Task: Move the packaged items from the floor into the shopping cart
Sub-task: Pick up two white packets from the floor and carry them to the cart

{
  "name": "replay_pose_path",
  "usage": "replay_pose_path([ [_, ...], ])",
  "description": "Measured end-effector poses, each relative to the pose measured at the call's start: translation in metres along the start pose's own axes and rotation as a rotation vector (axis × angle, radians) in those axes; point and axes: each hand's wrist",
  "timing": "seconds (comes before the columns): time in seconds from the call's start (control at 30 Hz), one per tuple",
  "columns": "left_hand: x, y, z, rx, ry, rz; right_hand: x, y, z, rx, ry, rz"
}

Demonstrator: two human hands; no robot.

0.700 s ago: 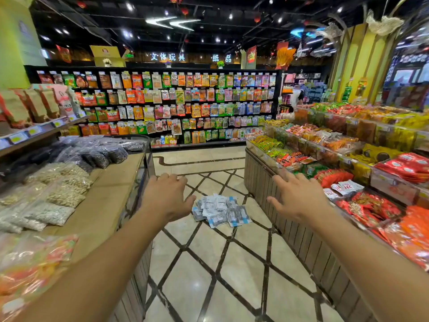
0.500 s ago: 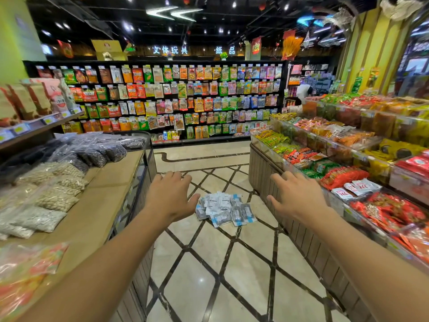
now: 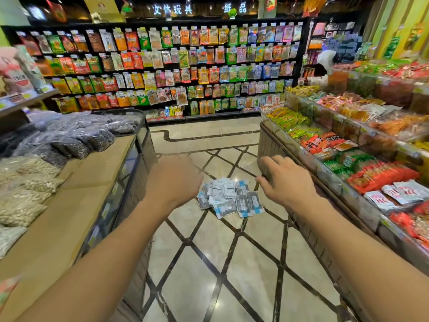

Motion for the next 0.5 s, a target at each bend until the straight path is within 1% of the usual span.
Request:
replay_pose_path([
  [0.1,0.009,-0.034,-0.042,-0.014,0.026,0.012,-0.008,-0.037,-0.037,-0.048,-0.063,-0.016],
  [0.3,0.041,-0.121,-0.134,-0.045,0.056,-0.027,-0.018,-0.127,-0.133,-0.056,-0.04,-0.021],
  [0.5,0.073,-0.218,-0.21,0.022,0.042,-0.057,-0.022,-0.219,-0.212,-0.044,-0.059,-0.065],
])
Point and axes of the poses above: each hand's wrist, its own y-axis away from the middle knuckle, its own z-axis out of the back of the hand, x = y × z, and after that the axes turned 14 degrees about -x, right-handed
